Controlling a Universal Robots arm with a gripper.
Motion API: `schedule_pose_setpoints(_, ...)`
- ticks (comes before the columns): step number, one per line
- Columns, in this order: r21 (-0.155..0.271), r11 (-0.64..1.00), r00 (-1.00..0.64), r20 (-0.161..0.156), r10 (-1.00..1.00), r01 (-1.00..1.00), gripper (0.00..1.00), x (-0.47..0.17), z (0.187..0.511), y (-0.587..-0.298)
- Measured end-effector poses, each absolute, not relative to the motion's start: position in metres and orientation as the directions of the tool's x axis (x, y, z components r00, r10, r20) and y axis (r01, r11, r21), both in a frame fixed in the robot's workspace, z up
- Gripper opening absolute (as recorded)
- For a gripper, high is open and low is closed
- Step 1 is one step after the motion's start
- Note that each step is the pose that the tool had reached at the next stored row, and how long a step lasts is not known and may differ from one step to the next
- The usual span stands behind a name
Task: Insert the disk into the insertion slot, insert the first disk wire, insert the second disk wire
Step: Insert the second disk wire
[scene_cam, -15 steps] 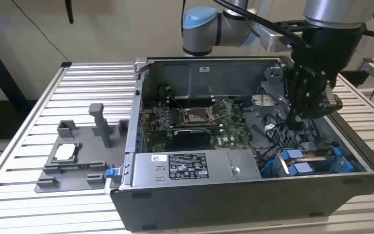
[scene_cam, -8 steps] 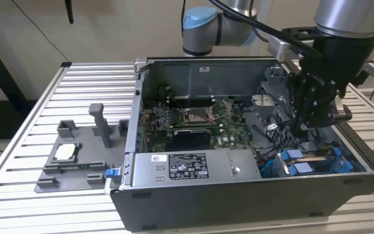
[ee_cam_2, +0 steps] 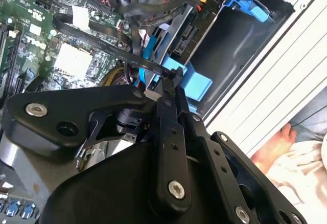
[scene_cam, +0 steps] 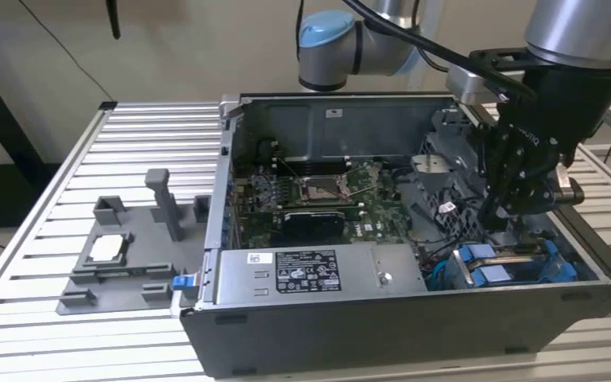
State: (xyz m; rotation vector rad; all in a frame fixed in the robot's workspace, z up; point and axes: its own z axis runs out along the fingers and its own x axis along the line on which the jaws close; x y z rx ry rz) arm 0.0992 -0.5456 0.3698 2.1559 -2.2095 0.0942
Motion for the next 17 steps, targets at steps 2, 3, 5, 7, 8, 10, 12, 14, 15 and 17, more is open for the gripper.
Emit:
schedule_pose_setpoints(2, -0.007, 0.024, -0.025, 0.080, -0.996, -1.000, 0.16, 0.099, 0.370, -0.546)
schedule_pose_setpoints(3, -0.006, 0.024, -0.025, 0.080, -0.996, -1.000, 0.16, 0.099, 0.370, -0.546)
schedule_pose_setpoints(5, -0.006, 0.024, -0.025, 0.081, -0.996, -1.000, 0.16, 0.100, 0.369, -0.546)
schedule_pose_setpoints(7, -0.005, 0.024, -0.024, 0.079, -0.997, -1.000, 0.16, 0.101, 0.369, -0.546)
schedule_pose_setpoints(8, -0.003, 0.024, -0.024, 0.077, -0.997, -1.000, 0.16, 0.101, 0.368, -0.547)
schedule_pose_setpoints(10, -0.001, 0.024, -0.024, 0.061, -0.998, -1.000, 0.16, 0.104, 0.367, -0.548)
schedule_pose_setpoints(12, -0.001, 0.024, -0.024, 0.037, -0.999, -1.000, 0.16, 0.106, 0.366, -0.550)
schedule_pose_setpoints(14, 0.000, 0.024, -0.024, 0.013, -1.000, -1.000, 0.16, 0.107, 0.365, -0.552)
schedule_pose_setpoints(15, 0.000, 0.024, -0.024, 0.005, -1.000, -1.000, 0.16, 0.108, 0.365, -0.554)
schedule_pose_setpoints(17, 0.003, 0.024, -0.024, -0.001, -1.000, -1.000, 0.16, 0.109, 0.363, -0.557)
